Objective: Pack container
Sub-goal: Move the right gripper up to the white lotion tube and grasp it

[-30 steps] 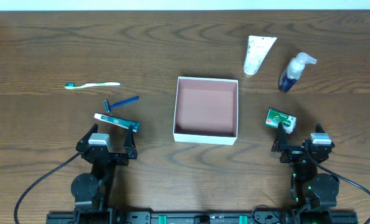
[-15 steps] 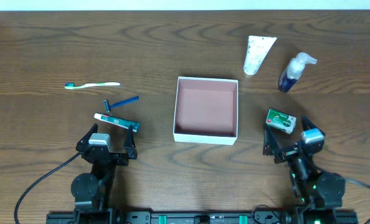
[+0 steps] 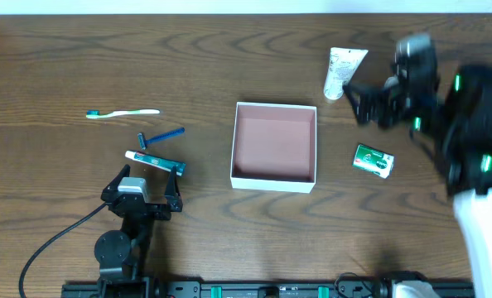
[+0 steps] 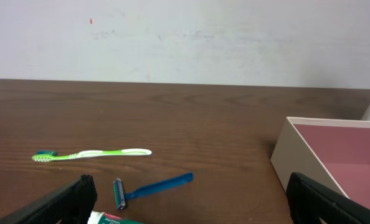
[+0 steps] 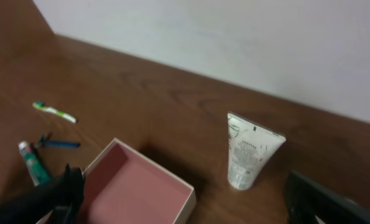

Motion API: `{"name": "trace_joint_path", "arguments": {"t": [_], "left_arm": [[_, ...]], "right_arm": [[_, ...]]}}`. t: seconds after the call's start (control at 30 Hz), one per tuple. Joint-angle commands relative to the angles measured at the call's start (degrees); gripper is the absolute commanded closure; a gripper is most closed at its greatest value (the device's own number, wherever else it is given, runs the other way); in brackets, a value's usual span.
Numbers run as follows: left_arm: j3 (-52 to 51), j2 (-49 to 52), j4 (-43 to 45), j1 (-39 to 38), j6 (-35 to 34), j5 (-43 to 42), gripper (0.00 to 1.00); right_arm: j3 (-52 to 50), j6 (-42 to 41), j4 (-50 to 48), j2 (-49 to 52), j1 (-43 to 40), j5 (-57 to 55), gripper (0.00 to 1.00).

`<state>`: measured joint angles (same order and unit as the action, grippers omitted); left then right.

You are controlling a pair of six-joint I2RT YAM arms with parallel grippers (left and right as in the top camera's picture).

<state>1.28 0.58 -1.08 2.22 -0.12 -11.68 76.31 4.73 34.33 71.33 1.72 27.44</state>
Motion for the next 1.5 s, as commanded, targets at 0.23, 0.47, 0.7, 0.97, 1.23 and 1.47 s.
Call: {"name": "trace_joint_path", "arguments": {"t": [0.23, 0.47, 0.7, 0.97, 1.23, 1.47], "left_arm": [[-1.05, -0.35, -1.86, 0.28, 0.33, -1.18, 0.02], [-1.05, -0.35, -1.84, 0.28, 0.33, -1.18, 0.02], [-1.05, -0.35, -1.86, 0.28, 0.33, -1.18, 0.02], [-1.05, -0.35, -1.84, 0.28, 0.33, -1.18, 0.02], [-1.05, -0.35, -1.86, 0.28, 0.33, -1.18, 0.02], [-1.05, -0.35, -1.86, 0.28, 0.33, -1.18, 0.02]], "right_arm": [[14.32, 7.85, 5.05, 16.11, -0.50, -4.50, 0.01], [14.32, 19.15, 4.87, 21.24, -0.59, -4.48, 0.01], [14.32, 21.94, 2.75, 26.77, -0.81, -4.44, 0.01], [14.32, 22.77, -1.51, 32.52, -0.96, -4.31, 0.08], [14.32, 22.75, -3.85, 33.81, -1.68, -4.28, 0.31], [14.27, 21.88, -4.09, 33.81, -1.70, -3.43, 0.56]]}}
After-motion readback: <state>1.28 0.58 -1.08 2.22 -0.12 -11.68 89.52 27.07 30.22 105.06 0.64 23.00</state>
